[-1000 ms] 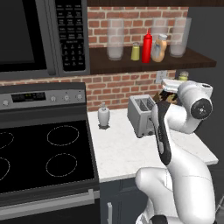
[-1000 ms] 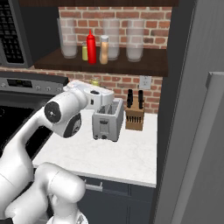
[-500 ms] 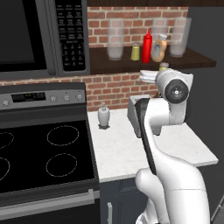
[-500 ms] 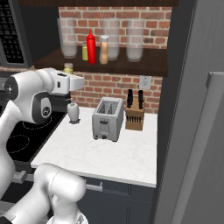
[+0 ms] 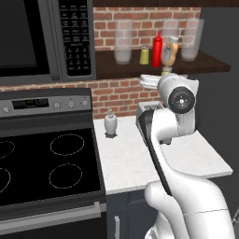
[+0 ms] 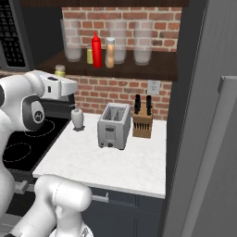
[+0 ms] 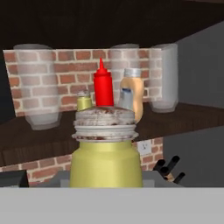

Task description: Put the shaker and condiment bottle from the counter next to their counterparts in the cabinet.

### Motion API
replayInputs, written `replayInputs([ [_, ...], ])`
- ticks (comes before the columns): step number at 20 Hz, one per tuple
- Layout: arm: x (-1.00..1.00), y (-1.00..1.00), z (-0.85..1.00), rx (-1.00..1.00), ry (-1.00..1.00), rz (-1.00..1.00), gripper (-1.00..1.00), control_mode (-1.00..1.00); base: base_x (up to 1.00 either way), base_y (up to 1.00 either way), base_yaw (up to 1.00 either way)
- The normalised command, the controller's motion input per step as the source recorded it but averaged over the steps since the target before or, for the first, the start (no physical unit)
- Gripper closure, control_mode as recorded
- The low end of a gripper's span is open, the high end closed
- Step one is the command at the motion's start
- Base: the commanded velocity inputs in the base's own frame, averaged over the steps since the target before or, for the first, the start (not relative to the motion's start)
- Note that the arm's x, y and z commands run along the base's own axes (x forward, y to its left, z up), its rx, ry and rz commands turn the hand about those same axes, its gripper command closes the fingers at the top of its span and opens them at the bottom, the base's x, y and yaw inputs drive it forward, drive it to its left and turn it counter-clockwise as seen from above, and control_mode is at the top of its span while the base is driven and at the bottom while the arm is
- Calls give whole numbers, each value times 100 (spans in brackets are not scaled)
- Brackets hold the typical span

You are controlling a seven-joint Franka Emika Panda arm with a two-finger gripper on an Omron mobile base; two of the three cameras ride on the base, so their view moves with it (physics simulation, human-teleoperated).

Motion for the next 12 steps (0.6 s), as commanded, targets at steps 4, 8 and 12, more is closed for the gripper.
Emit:
replayInputs([
  [4,1,0,0,4,-2,0,100,-100,0,0,0],
  [8,11,0,1,7,0,2,100,-100,0,0,0],
  [12,9,0,19,7,0,0,100,-100,0,0,0],
])
